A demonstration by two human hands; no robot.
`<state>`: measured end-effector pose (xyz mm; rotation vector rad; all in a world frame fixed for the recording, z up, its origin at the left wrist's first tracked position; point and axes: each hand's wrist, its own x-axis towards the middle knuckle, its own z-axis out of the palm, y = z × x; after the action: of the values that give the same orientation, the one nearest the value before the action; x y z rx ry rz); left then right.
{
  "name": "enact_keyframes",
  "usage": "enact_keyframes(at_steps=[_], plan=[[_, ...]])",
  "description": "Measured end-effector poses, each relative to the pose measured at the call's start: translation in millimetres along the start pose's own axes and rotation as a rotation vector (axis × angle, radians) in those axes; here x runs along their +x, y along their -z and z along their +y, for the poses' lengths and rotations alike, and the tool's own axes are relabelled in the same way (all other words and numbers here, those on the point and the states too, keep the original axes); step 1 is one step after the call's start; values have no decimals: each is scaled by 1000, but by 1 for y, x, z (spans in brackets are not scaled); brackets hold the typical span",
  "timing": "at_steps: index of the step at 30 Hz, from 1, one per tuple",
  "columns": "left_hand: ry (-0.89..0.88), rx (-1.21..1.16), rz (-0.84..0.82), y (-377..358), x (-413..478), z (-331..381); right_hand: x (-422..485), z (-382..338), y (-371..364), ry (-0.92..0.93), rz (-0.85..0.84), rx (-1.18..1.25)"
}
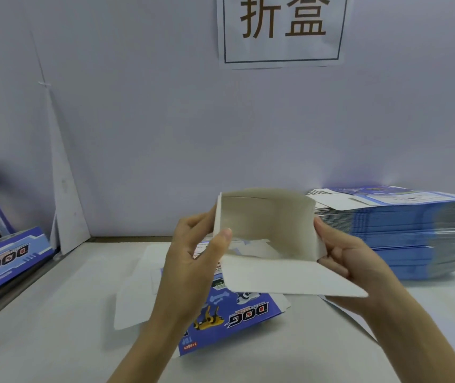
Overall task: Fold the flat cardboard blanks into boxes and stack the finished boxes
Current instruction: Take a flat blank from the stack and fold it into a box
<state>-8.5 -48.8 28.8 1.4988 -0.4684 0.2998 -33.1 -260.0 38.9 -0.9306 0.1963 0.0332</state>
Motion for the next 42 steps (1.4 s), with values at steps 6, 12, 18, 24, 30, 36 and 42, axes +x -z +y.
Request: enact_keyframes(at_steps=[6,12,18,24,30,36,42], plan=[[-82,-29,48,11,6,8,-10,-1,-5,-62,-253,-68],[-272,214,31,0,-2,8,5,27,-4,254,6,-598],[-213,264,151,13,5,9,15,32,-6,409,43,-387],[-25,278,161,21,13,1,12,24,0,424,-66,-256],[278,-311,-14,19,17,-3,19,14,3,242,28,80],[609,-739,-128,7,15,-17,18,9,12,159,25,160],[667,-777,-106,18,22,-23,18,13,13,183,15,-129]])
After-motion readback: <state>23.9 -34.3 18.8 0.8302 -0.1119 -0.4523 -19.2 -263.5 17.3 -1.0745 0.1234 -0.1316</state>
